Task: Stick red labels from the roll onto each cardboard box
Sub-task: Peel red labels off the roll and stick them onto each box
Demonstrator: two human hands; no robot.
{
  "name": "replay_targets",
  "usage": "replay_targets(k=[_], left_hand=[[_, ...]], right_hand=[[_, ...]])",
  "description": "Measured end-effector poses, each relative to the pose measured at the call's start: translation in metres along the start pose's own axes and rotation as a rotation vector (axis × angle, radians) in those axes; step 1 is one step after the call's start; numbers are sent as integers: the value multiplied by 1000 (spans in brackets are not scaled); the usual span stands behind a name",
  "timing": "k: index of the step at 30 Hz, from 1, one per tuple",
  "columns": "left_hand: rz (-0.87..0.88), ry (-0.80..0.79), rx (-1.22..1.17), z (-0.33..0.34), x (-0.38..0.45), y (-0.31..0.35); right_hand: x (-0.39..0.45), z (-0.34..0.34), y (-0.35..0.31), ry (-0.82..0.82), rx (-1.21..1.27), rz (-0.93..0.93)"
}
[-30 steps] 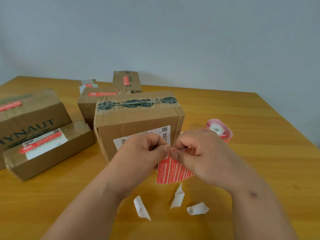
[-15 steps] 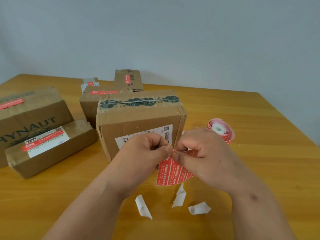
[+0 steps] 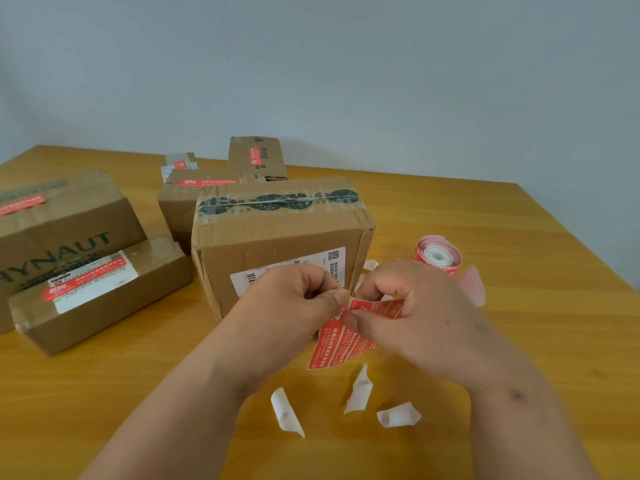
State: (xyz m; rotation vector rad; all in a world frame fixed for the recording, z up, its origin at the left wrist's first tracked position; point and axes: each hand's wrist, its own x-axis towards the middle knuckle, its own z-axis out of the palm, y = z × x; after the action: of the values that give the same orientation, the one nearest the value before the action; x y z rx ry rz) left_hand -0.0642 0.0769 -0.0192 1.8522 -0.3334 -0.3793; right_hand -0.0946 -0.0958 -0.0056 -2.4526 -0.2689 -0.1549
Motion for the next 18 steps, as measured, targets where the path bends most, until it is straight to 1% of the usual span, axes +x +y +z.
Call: replay_targets(k=[4,9,18], left_hand=[[-4,22,20,1,1,1],[-41,30,-63,3,4,-3],[-46,32,-113,4,6,-7]], right_hand=[[2,-1,-3,-1,-11,6],[1,-1,-4,49,-14,-32],[-2,-3,-2,52,39,-5]])
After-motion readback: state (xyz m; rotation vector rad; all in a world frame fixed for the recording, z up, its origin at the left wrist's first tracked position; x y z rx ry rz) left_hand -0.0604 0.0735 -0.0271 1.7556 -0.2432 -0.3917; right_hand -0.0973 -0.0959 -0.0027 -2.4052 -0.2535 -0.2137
